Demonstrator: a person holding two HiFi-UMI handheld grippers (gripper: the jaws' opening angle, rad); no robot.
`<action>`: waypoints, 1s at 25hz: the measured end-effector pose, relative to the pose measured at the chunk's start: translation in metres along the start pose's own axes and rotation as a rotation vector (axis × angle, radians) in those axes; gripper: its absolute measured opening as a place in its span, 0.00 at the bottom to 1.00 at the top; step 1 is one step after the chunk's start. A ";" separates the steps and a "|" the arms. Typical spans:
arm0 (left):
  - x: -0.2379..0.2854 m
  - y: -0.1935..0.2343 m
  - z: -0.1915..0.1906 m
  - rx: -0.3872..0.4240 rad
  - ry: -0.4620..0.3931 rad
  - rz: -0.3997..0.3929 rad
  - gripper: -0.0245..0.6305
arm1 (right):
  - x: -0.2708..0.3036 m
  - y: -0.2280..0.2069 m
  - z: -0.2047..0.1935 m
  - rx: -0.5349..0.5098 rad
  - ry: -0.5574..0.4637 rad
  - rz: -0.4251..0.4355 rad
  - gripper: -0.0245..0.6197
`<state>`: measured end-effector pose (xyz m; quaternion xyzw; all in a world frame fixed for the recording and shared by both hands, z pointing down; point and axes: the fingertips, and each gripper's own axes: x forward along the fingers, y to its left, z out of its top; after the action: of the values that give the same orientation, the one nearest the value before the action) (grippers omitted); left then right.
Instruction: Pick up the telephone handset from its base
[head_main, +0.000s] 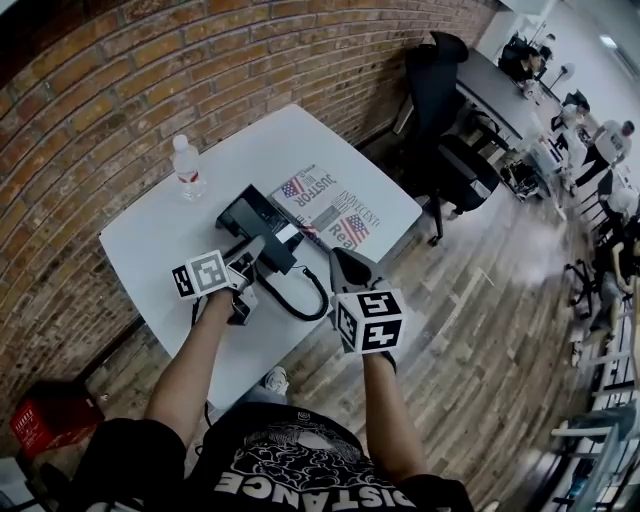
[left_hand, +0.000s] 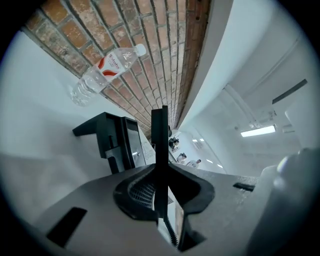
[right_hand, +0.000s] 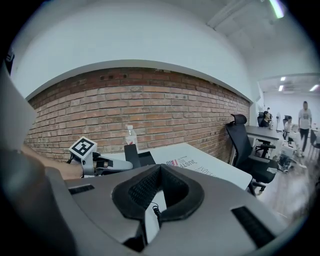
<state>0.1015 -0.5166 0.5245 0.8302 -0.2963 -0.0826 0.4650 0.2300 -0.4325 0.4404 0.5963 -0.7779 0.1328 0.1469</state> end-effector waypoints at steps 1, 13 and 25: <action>0.000 -0.007 -0.001 0.015 0.001 -0.003 0.15 | -0.006 -0.003 0.001 0.000 -0.007 -0.007 0.04; -0.012 -0.114 -0.036 0.167 -0.034 -0.052 0.15 | -0.101 -0.044 -0.004 0.014 -0.080 -0.074 0.04; -0.031 -0.186 -0.087 0.282 -0.048 -0.057 0.15 | -0.187 -0.067 -0.025 0.024 -0.113 -0.123 0.04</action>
<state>0.1894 -0.3630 0.4154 0.8930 -0.2924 -0.0730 0.3341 0.3423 -0.2739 0.3931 0.6511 -0.7453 0.0989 0.1037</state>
